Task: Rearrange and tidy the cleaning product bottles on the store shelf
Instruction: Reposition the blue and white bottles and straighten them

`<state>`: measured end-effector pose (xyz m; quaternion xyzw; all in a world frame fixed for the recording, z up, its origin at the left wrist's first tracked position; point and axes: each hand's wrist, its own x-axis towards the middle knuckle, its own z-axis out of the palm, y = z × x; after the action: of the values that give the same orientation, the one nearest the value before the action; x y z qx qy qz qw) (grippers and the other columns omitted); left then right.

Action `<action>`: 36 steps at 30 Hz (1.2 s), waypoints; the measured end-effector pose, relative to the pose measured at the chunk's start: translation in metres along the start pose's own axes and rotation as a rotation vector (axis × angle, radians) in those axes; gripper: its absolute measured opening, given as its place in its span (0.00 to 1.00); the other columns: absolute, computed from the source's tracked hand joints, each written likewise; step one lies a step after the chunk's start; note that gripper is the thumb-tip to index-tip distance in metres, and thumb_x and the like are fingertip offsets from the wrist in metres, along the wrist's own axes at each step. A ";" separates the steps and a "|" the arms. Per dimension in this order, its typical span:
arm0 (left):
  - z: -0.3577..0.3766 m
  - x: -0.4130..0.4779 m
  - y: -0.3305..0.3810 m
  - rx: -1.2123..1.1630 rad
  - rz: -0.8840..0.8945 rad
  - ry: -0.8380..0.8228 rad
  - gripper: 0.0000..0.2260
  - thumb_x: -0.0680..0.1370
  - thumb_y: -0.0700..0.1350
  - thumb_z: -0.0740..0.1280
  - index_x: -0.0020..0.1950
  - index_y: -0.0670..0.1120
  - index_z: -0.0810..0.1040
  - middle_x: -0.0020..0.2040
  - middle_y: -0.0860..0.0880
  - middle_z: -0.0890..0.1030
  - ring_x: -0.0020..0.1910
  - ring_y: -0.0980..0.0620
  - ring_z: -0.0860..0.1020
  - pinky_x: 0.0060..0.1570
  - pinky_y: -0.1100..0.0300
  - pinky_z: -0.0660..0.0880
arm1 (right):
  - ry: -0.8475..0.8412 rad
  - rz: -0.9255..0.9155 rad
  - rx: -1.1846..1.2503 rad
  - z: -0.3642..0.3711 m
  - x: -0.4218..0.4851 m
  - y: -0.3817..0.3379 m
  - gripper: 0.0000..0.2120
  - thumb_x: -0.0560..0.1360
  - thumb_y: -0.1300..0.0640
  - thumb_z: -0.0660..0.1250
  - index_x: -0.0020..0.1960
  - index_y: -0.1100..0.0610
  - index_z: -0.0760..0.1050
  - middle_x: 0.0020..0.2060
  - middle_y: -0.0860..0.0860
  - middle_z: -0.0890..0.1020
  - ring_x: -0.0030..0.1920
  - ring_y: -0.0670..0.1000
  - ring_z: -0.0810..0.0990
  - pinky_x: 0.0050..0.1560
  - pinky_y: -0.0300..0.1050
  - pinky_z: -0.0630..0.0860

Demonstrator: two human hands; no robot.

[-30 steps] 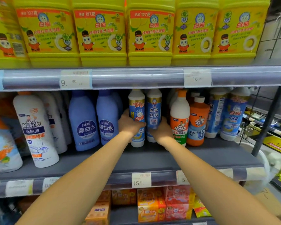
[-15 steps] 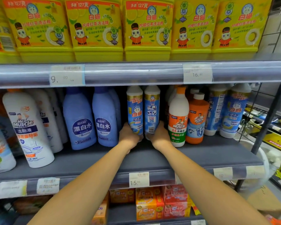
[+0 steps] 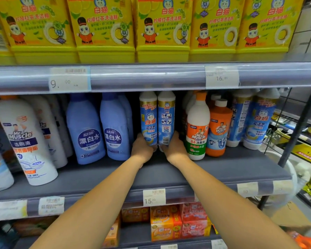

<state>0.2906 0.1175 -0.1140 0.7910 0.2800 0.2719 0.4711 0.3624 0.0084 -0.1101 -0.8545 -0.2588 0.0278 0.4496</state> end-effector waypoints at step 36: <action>0.041 -0.156 0.129 0.923 0.244 -0.390 0.28 0.74 0.54 0.70 0.71 0.46 0.70 0.67 0.46 0.75 0.62 0.46 0.75 0.59 0.53 0.74 | -0.446 -0.306 -0.729 -0.221 -0.110 0.049 0.27 0.77 0.44 0.64 0.70 0.59 0.66 0.65 0.56 0.74 0.61 0.58 0.75 0.60 0.54 0.74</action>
<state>0.2345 -0.0669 -0.0408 0.9795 0.1833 0.0205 0.0813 0.3498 -0.2319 -0.0379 -0.8821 -0.4653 0.0515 0.0515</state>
